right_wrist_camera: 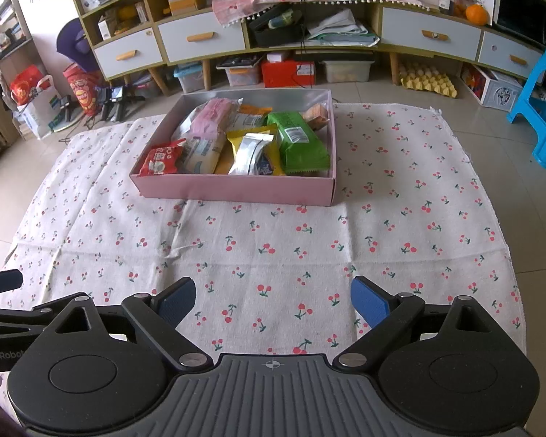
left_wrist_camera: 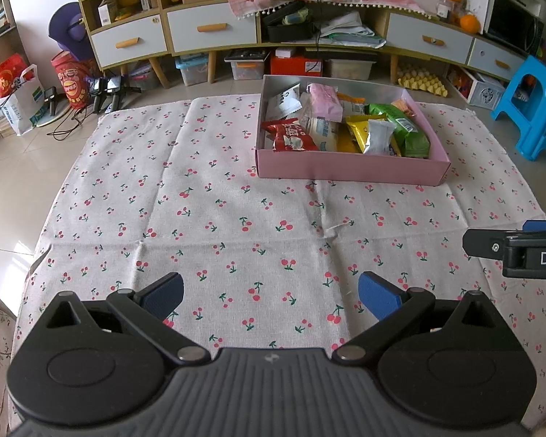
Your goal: Organize snacks
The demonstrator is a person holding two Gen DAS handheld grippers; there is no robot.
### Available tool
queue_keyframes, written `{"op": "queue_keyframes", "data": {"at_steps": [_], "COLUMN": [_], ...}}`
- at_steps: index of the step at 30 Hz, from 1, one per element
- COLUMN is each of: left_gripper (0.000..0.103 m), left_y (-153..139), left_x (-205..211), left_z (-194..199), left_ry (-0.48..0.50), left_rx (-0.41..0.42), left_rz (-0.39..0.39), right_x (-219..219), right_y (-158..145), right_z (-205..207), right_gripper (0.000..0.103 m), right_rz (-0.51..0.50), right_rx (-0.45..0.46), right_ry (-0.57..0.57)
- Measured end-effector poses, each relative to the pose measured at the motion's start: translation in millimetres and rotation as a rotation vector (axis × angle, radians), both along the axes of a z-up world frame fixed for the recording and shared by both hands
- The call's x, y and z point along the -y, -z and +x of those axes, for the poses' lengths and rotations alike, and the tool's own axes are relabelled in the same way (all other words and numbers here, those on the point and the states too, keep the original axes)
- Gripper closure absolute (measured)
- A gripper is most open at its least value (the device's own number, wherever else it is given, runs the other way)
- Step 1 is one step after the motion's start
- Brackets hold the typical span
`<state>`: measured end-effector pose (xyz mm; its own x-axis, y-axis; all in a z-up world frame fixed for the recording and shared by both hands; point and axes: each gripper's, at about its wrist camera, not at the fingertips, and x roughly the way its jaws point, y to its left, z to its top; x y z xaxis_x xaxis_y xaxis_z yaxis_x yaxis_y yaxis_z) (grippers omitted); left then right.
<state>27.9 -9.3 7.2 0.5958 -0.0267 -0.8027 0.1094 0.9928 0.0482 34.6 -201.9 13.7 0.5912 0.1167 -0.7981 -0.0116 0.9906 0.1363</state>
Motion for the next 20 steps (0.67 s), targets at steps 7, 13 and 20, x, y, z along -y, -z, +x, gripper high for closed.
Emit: {"op": "queue_keyframes", "data": {"at_steps": [7,13,20], "left_gripper": [0.001,0.001,0.001], "left_y": [-0.2,0.0,0.9], "left_x": [-0.1,0.4,1.3], "left_z": [0.0,-0.2,-0.3], "left_ry": [0.000,0.001,0.002], "left_rx": [0.000,0.001,0.001], "left_rz": [-0.001,0.000,0.003], "right_x": [-0.4,-0.7,-0.6], "right_y": [0.3,0.4,0.7], "right_z": [-0.3,-0.5,-0.2], "right_gripper": [0.009,0.009,0.009], "right_rz": [0.000,0.000,-0.001], "right_rx": [0.000,0.000,-0.001], "right_ry": [0.000,-0.001,-0.001]}}
